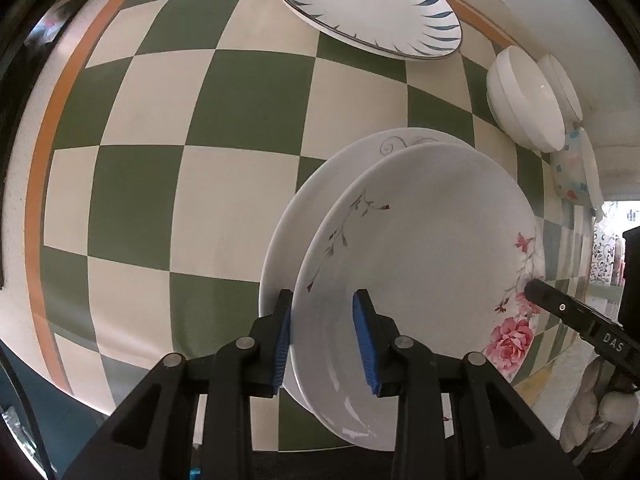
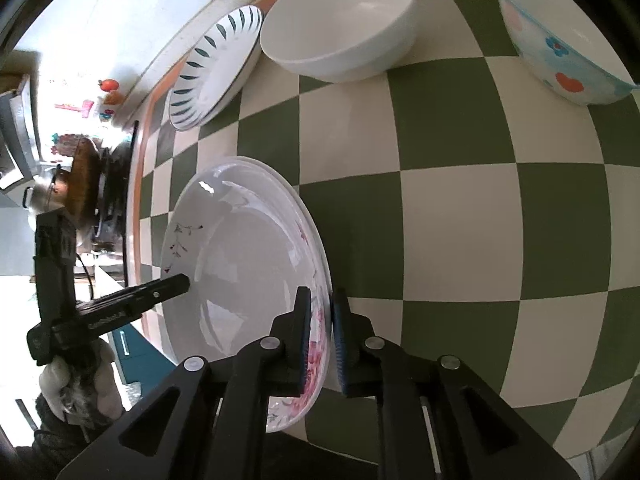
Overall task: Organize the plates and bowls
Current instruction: 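Carry the stack to the blue-striped plate and grip its rim too, then lift the three-plate stack with both grippers, then lower the plate stack onto the cloth and open both grippers, then grasp the plain white bowl with the left gripper while the right grasps the red-flower bowl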
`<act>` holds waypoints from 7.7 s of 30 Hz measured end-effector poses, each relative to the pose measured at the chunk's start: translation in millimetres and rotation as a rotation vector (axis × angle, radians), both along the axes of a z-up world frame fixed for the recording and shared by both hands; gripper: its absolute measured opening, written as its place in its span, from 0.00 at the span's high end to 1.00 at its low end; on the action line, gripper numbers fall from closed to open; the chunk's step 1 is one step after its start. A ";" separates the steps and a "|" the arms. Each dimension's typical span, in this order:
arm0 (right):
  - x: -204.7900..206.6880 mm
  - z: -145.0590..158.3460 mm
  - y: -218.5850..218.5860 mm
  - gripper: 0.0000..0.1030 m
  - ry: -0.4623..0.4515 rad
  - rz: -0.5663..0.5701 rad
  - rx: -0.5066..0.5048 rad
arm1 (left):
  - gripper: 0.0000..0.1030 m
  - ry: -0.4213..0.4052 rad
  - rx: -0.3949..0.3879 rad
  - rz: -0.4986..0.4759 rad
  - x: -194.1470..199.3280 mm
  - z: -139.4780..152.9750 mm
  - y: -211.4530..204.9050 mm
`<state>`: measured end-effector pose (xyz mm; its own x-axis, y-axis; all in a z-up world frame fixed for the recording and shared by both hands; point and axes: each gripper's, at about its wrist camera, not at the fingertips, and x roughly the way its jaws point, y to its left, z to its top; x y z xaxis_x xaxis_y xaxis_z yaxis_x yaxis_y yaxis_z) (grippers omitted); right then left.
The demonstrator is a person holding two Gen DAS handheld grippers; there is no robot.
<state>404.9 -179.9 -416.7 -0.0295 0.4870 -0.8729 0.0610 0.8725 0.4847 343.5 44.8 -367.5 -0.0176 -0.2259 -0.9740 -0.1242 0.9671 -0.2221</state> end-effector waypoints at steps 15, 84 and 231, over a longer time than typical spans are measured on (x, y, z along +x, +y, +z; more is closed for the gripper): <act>14.0 50.9 -2.4 0.84 -0.081 -0.013 0.052 | 0.73 -0.131 0.067 0.058 9.1 65.3 5.9; 158.7 68.4 64.0 0.90 -0.091 0.088 -0.059 | 0.83 -0.138 -0.027 -0.009 112.0 81.1 44.5; 218.8 -11.3 -54.6 0.90 0.071 0.082 -0.145 | 0.81 0.021 -0.061 0.001 177.8 6.7 -134.9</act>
